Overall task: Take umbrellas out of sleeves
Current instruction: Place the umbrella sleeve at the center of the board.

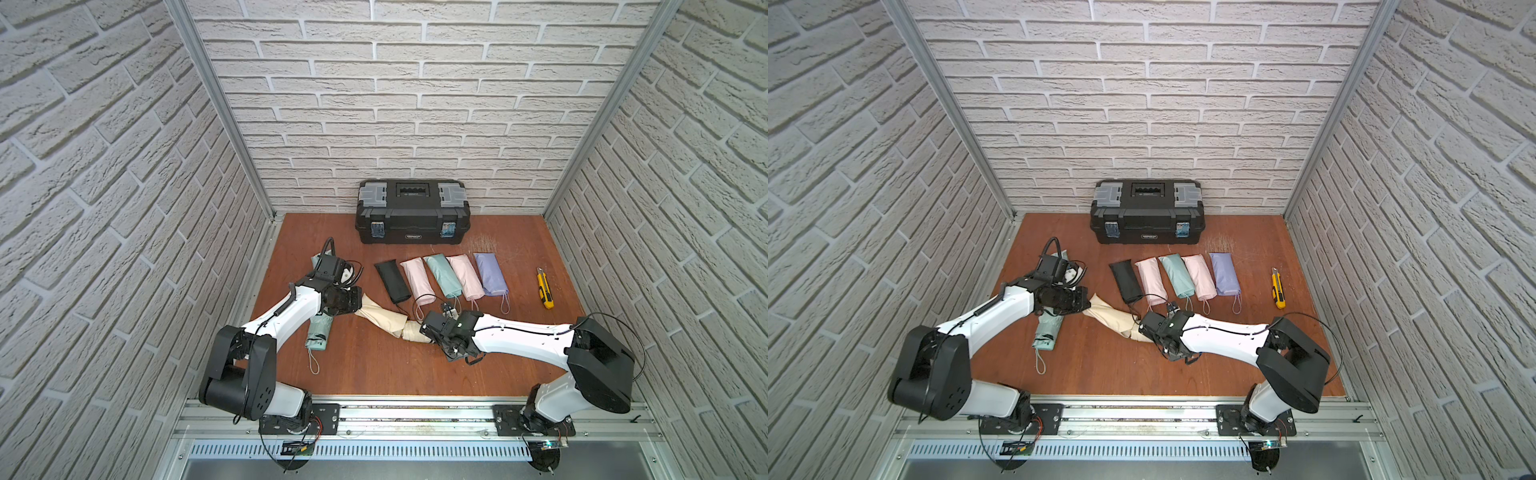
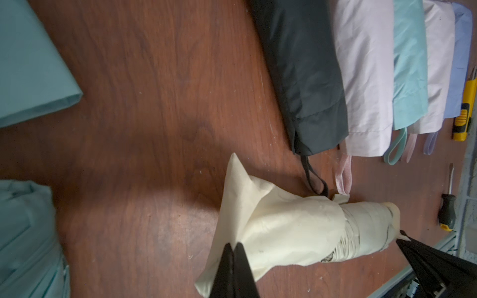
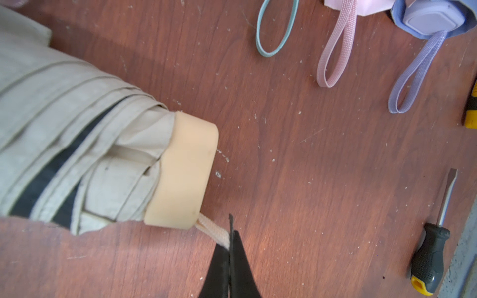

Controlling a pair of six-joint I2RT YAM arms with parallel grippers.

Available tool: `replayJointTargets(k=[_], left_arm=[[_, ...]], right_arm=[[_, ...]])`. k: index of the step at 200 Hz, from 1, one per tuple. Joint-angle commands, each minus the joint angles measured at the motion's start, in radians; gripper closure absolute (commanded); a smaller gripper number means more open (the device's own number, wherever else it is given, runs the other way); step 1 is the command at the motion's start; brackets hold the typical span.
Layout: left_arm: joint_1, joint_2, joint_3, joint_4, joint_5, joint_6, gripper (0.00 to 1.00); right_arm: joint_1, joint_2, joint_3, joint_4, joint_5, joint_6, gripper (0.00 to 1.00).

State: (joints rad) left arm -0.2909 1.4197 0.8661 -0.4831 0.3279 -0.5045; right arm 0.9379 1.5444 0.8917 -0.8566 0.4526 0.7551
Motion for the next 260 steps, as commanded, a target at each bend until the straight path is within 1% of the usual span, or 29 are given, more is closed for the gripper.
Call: replayJointTargets(k=[1, 13, 18, 23, 28, 30, 31, 38, 42, 43, 44, 59, 67, 70, 87, 119, 153, 183, 196, 207, 234, 246, 260], left_arm=[[0.006, -0.024, 0.030, -0.055, -0.034, 0.046, 1.00], [0.006, -0.028, 0.038, -0.069, -0.043, 0.056, 1.00], [0.006, -0.030, 0.042, -0.074, -0.044, 0.063, 1.00], [0.006, -0.032, 0.046, -0.079, -0.045, 0.069, 1.00], [0.006, -0.032, 0.051, -0.085, -0.046, 0.074, 1.00], [0.006, -0.032, 0.052, -0.086, -0.046, 0.077, 1.00], [0.006, -0.031, 0.053, -0.087, -0.047, 0.078, 1.00], [0.007, -0.032, 0.061, -0.097, -0.046, 0.089, 1.00], [0.006, -0.032, 0.065, -0.103, -0.047, 0.094, 1.00], [0.006, -0.032, 0.067, -0.104, -0.047, 0.095, 1.00], [0.006, -0.032, 0.068, -0.106, -0.047, 0.097, 1.00], [0.006, -0.033, 0.088, -0.129, -0.059, 0.117, 1.00], [0.007, -0.033, 0.097, -0.139, -0.065, 0.128, 1.00], [0.006, -0.034, 0.102, -0.143, -0.067, 0.131, 1.00], [0.006, -0.035, 0.125, -0.162, -0.077, 0.158, 1.00], [0.006, -0.025, 0.185, -0.190, -0.112, 0.211, 1.00], [0.006, 0.032, 0.279, -0.234, -0.190, 0.298, 1.00], [0.009, 0.087, 0.347, -0.247, -0.215, 0.418, 1.00], [0.010, 0.102, 0.362, -0.240, -0.211, 0.491, 1.00], [0.007, 0.103, 0.358, -0.208, -0.214, 0.561, 1.00], [0.009, 0.097, 0.348, -0.132, -0.241, 0.682, 1.00], [0.009, 0.109, 0.363, -0.125, -0.233, 0.729, 1.00], [0.017, 0.135, 0.390, -0.126, -0.225, 0.752, 1.00]], right_arm=[[0.002, -0.030, -0.003, -0.020, 0.032, 0.024, 0.97], [0.002, -0.033, -0.005, -0.013, 0.025, 0.019, 0.96], [0.002, -0.036, -0.006, -0.005, 0.020, 0.014, 0.92], [0.002, -0.038, -0.009, 0.001, 0.013, 0.009, 0.91], [0.002, -0.043, -0.011, 0.008, 0.009, 0.007, 0.85], [0.002, -0.046, -0.013, 0.013, 0.005, 0.004, 0.81], [0.002, -0.046, -0.013, 0.013, 0.005, 0.004, 0.81], [0.002, -0.054, -0.016, 0.028, -0.007, -0.003, 0.70], [0.002, -0.060, -0.019, 0.036, -0.012, -0.009, 0.61], [0.002, -0.062, -0.020, 0.041, -0.016, -0.011, 0.58], [0.002, -0.062, -0.020, 0.041, -0.016, -0.011, 0.58], [0.002, -0.083, -0.031, 0.063, -0.031, -0.019, 0.28], [0.002, -0.094, -0.035, 0.069, -0.031, -0.018, 0.18], [0.002, -0.099, -0.037, 0.070, -0.029, -0.019, 0.16], [0.002, -0.117, -0.040, 0.065, -0.016, -0.022, 0.15], [0.002, -0.133, -0.043, 0.048, 0.003, -0.016, 0.16], [0.002, -0.143, -0.059, 0.045, 0.010, -0.009, 0.18], [0.002, -0.153, -0.074, 0.059, 0.008, -0.002, 0.18], [0.002, -0.154, -0.077, 0.060, 0.011, -0.002, 0.18], [0.002, -0.156, -0.080, 0.062, 0.011, -0.002, 0.18], [0.002, -0.153, -0.089, 0.073, 0.013, -0.003, 0.18], [0.002, -0.149, -0.090, 0.075, 0.014, -0.002, 0.18], [0.001, -0.143, -0.091, 0.077, 0.017, -0.004, 0.18]])
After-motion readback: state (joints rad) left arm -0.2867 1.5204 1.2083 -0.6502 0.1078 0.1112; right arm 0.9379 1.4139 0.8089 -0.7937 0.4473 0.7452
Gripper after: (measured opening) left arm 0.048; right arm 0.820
